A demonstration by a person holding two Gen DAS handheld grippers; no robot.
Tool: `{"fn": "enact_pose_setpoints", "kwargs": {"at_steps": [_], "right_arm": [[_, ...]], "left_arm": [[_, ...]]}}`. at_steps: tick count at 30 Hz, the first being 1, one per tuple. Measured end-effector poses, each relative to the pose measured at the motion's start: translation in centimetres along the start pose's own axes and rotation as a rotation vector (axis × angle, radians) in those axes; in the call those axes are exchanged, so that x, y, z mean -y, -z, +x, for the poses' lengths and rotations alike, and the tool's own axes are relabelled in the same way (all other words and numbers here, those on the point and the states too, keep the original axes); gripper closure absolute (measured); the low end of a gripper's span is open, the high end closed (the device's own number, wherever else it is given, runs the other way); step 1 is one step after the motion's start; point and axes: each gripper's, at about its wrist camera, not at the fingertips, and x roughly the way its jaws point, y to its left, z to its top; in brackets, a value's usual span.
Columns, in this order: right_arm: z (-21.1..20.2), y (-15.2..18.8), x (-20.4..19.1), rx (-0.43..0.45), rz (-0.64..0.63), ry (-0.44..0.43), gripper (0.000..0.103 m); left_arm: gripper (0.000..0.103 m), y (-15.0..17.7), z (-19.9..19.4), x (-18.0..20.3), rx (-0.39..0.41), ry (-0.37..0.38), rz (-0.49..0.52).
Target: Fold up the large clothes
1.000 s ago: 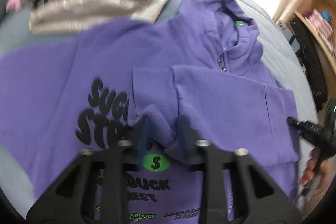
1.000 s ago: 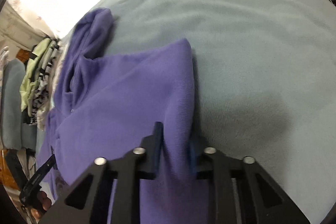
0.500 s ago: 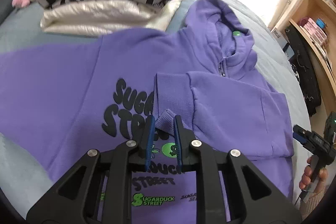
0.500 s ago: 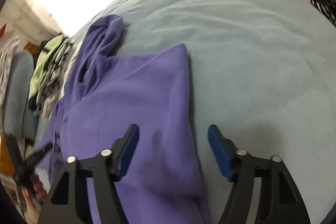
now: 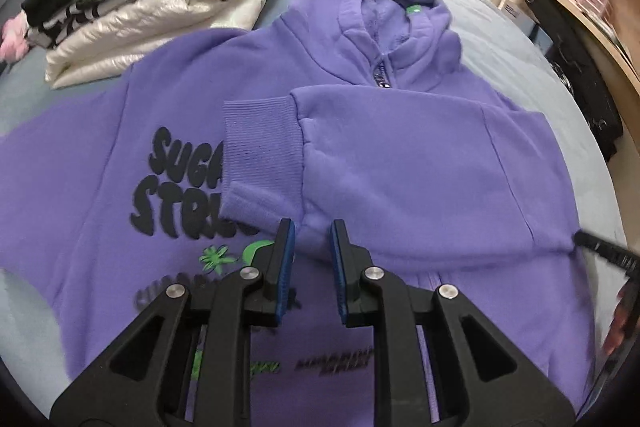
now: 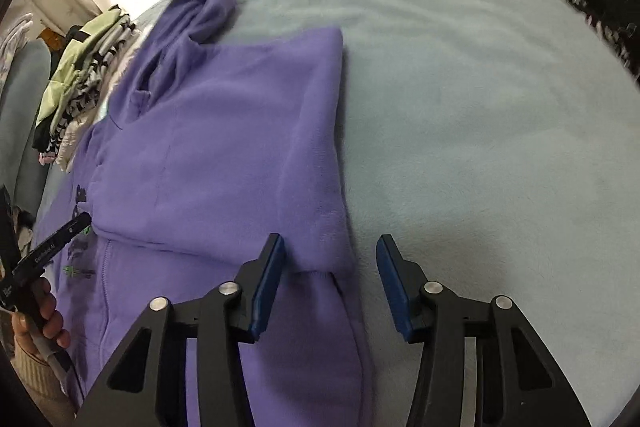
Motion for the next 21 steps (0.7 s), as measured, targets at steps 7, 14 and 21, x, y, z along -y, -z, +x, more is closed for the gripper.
{"fn": "enact_pose_setpoints", "kwargs": {"at_steps": [7,14,21], "right_arm": [[-3.4,-3.3,-5.3,0.088,-0.021,-0.159,0.055],[3.1,-7.0,-10.3,0.094,0.031,-0.215,0.055],[8.3,-8.6,-4.5,0.097,0.160,-0.125,0.062]], "left_arm": [[0.088,-2.4,-2.9,1.9,0.097,0.053,0.027],[0.088,-4.6,2.2,4.4,0.022,0.001,-0.013],[0.088,-4.2,5.3,2.2,0.007,0.013,-0.054]]}}
